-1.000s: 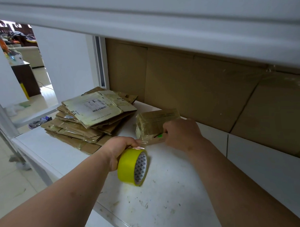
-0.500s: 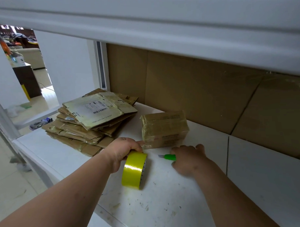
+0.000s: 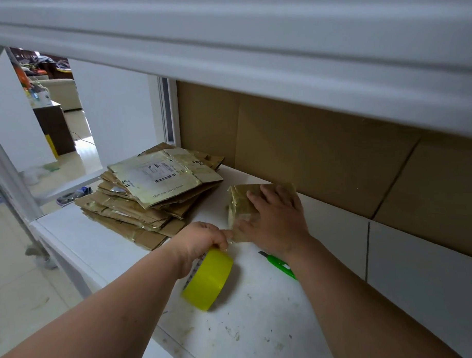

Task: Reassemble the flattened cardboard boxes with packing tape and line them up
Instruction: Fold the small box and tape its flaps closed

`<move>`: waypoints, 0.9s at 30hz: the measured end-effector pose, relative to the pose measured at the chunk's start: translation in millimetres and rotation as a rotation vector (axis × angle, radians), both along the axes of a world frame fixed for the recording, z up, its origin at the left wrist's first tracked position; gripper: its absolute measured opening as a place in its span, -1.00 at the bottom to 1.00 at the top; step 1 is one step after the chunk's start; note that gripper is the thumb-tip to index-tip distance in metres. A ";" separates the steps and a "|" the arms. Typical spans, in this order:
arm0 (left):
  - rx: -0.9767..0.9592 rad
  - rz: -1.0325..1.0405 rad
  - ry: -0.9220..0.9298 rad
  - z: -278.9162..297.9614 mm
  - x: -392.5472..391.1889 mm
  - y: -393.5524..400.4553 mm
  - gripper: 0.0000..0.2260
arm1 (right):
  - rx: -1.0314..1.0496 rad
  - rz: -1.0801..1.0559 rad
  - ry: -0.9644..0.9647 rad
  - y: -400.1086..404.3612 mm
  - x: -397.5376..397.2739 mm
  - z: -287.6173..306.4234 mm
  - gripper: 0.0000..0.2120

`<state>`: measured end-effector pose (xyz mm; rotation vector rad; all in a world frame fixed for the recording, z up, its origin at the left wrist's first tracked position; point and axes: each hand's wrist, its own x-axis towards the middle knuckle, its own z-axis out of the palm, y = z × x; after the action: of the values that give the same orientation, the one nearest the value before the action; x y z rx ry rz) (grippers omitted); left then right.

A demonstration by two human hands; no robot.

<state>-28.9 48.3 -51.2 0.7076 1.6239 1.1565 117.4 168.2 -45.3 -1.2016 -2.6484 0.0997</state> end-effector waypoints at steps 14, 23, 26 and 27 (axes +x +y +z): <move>0.091 -0.001 0.026 7.0 -13.3 -6.6 -0.62 | 0.046 -0.022 -0.040 18.0 -16.6 -0.1 -0.31; 0.136 -0.069 0.063 11.6 -2.0 1.1 -0.70 | 0.036 0.016 0.011 11.5 2.0 20.3 -0.45; 0.134 -0.112 0.079 13.4 -3.4 0.8 -0.69 | -0.039 -0.135 0.048 19.0 15.8 22.8 -0.22; 0.134 -0.111 0.084 13.6 -3.5 1.3 -0.69 | -0.103 -0.185 0.037 21.1 17.8 21.6 -0.12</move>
<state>-32.4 49.6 -37.6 0.9319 1.5655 1.1764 135.2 189.3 -23.8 -1.4568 -2.5136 0.2254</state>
